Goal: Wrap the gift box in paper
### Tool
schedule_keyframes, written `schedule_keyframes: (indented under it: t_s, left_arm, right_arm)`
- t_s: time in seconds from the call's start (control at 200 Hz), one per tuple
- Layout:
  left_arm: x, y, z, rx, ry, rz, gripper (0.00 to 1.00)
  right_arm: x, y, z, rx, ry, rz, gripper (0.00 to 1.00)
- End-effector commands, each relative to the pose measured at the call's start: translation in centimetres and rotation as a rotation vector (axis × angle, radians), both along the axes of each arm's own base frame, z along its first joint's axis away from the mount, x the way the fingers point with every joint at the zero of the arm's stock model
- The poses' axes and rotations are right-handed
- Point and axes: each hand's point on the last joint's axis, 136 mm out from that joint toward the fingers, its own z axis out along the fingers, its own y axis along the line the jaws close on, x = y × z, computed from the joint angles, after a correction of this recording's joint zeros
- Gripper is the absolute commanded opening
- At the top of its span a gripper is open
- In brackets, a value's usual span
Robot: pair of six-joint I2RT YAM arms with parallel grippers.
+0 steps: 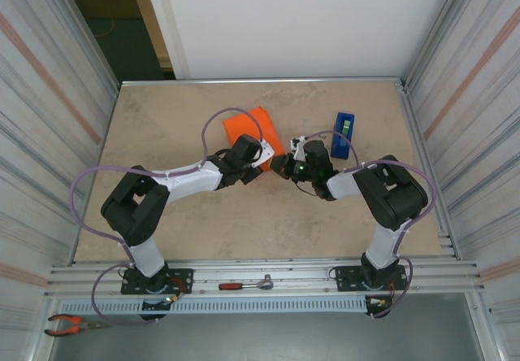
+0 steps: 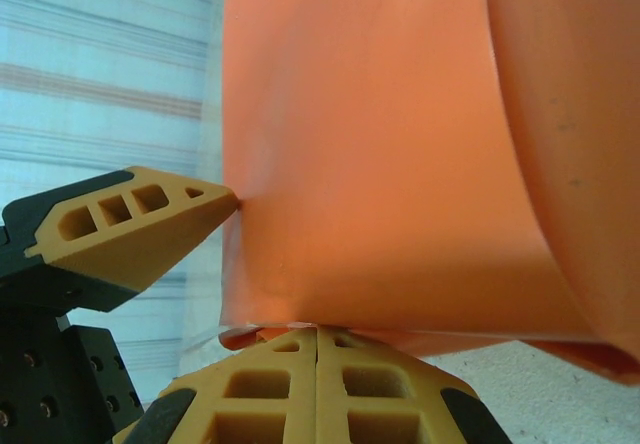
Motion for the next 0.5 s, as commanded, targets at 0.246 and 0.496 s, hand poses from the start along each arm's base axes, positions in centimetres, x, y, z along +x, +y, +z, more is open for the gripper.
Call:
schedule_keyframes:
  t_s: [0.246,0.496]
  left_arm:
    - [-1.98,0.43,-2.53,0.046,0.102,-0.031,0.56]
    - [-1.99,0.37,-2.48,0.045,0.1,-0.032,0.56]
  right_arm:
    - [1.19,0.62,0.09,0.021,0.005,-0.018,0.0]
    - [1.04,0.43,0.34,0.024,0.004,-0.018,0.07]
